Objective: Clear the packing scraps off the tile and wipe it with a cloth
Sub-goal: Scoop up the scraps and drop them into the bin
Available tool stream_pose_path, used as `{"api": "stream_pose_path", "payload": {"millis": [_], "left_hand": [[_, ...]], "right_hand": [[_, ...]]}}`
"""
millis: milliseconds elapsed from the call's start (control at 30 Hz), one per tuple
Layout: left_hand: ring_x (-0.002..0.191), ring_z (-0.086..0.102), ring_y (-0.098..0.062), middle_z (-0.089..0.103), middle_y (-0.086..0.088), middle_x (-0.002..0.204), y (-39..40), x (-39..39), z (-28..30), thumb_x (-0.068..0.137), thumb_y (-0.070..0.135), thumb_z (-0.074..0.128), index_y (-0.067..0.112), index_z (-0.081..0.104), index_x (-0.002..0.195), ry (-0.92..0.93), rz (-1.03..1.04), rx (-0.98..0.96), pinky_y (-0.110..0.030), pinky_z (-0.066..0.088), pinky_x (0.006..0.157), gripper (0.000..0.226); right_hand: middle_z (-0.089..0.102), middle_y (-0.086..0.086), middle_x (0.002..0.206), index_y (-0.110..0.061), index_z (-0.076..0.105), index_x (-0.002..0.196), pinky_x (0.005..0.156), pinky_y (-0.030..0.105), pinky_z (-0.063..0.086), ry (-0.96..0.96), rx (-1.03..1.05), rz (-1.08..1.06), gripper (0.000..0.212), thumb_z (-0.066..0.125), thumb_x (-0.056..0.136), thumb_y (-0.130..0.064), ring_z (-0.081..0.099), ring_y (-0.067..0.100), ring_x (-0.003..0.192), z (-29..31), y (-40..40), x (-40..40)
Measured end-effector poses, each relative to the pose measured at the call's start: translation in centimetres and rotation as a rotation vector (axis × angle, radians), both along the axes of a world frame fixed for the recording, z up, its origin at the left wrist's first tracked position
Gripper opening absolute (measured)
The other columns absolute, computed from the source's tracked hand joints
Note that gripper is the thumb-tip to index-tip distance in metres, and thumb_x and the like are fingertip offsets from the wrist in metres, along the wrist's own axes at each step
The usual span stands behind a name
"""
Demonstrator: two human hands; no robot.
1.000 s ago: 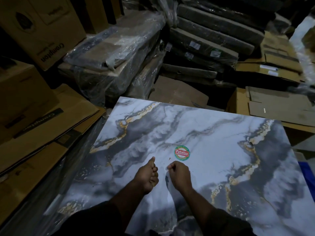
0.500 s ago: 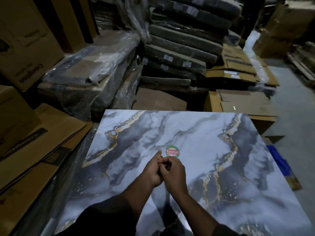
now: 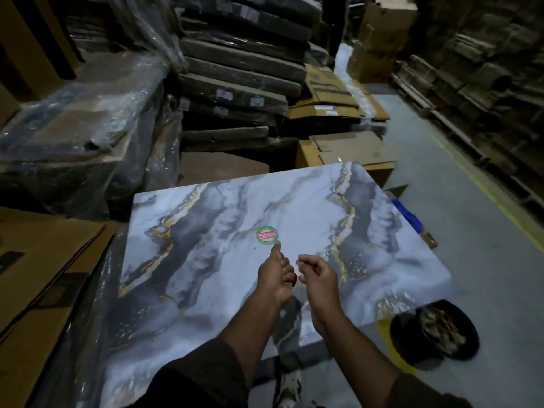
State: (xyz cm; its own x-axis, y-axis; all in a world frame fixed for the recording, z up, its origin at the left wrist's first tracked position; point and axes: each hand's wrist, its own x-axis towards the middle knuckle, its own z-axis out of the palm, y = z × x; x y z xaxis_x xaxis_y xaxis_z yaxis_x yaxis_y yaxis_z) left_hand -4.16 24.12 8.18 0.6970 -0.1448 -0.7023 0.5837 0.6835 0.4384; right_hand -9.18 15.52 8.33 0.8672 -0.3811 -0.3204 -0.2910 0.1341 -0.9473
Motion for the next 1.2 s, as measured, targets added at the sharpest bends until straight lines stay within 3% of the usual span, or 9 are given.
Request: {"api": "stream_pose_path", "payload": {"millis": [167,300,467,700,833,933,1000,1067,1200], "left_hand": [[0.04,0.04,-0.013,0.044,-0.004,0.049,-6.5,-4.4,0.7,0.101,0.031,0.06,0.017,0.047,0.058,-0.235,-0.171,0.319,-0.02,0.034,0.043,0.047],[0.065,0.062,-0.022,0.068,-0.015,0.071,-11.1,-6.8,1.6,0.102,0.022,0.058,0.008,0.066,0.071,-0.583,-0.339,0.724,-0.033,0.047,0.064,0.035],[0.064,0.049,-0.01,0.051,-0.011,0.073,-18.0,-7.6,3.1,0.102,0.015,0.058,0.007,0.051,0.067,-0.911,-0.438,0.893,-0.022,0.036,0.059,0.036],[0.077,0.061,-0.014,0.062,-0.002,0.08,-31.5,-10.4,1.9,0.107,0.023,0.047,0.008,0.059,0.085,-0.937,-0.504,0.799,-0.035,0.049,0.073,0.028],[0.082,0.063,-0.016,0.063,-0.005,0.084,-38.1,-12.3,1.2,0.109,0.027,0.042,0.012,0.059,0.087,-0.87,-0.543,0.655,-0.031,0.05,0.076,0.031],[0.079,0.062,-0.005,0.063,0.001,0.082,-42.6,-12.9,0.7,0.107,0.027,0.048,0.014,0.06,0.084,-0.829,-0.585,0.656,-0.026,0.05,0.073,0.029],[0.076,0.061,-0.009,0.062,-0.006,0.079,-45.2,-12.6,0.2,0.103,0.024,0.055,0.005,0.057,0.081,-0.826,-0.622,0.698,-0.033,0.049,0.071,0.029],[0.083,0.063,-0.021,0.063,-0.012,0.085,-47.5,-11.9,-0.6,0.1,0.024,0.06,0.004,0.057,0.086,-0.802,-0.642,0.707,-0.04,0.051,0.076,0.025],[0.088,0.066,-0.01,0.069,0.001,0.091,-52.4,-10.0,-2.9,0.098,0.028,0.065,0.016,0.066,0.093,-0.804,-0.689,0.715,-0.027,0.052,0.078,0.013]], "right_hand": [[0.055,0.005,0.074,-0.015,0.061,0.079,0.067,0.026,0.047,0.216,0.669,-0.141,0.037,0.052,0.102,-0.042,0.054,0.013,0.066,1.5,-3.1,-2.3],[0.064,0.009,0.087,-0.011,0.065,0.089,0.085,0.031,0.049,0.144,0.884,-0.308,0.035,0.053,0.101,-0.042,0.063,0.021,0.085,3.4,-8.0,-3.5],[0.056,0.007,0.076,-0.011,0.054,0.081,0.079,0.028,0.043,0.075,1.033,-0.303,0.036,0.045,0.104,-0.038,0.055,0.016,0.083,4.4,-15.4,-4.9],[0.053,0.032,0.138,-0.008,0.058,0.123,0.127,0.042,0.012,0.005,1.023,-0.268,0.031,0.044,0.103,-0.028,0.039,0.035,0.145,2.7,-28.9,-6.6],[0.064,0.02,0.12,-0.012,0.062,0.12,0.127,0.038,0.014,0.01,0.927,-0.386,0.032,0.041,0.106,-0.032,0.024,0.025,0.152,1.1,-35.7,-8.1],[0.055,0.007,0.092,-0.015,0.055,0.091,0.125,0.027,0.016,0.001,0.725,-0.419,0.019,0.048,0.097,-0.032,0.057,0.017,0.111,0.5,-39.0,-8.7],[0.046,0.002,0.079,-0.017,0.048,0.081,0.101,0.026,0.045,-0.063,0.605,-0.407,0.019,0.053,0.088,-0.034,0.049,0.013,0.079,-0.1,-41.0,-8.9],[0.053,0.004,0.081,-0.014,0.056,0.085,0.077,0.028,0.051,-0.037,0.625,-0.419,0.022,0.052,0.093,-0.034,0.054,0.014,0.079,-1.2,-43.7,-8.8],[0.07,0.007,0.088,-0.01,0.071,0.096,0.072,0.026,0.057,0.015,0.738,-0.513,0.04,0.04,0.107,-0.033,0.07,0.016,0.084,-4.5,-48.7,-8.3]]}}
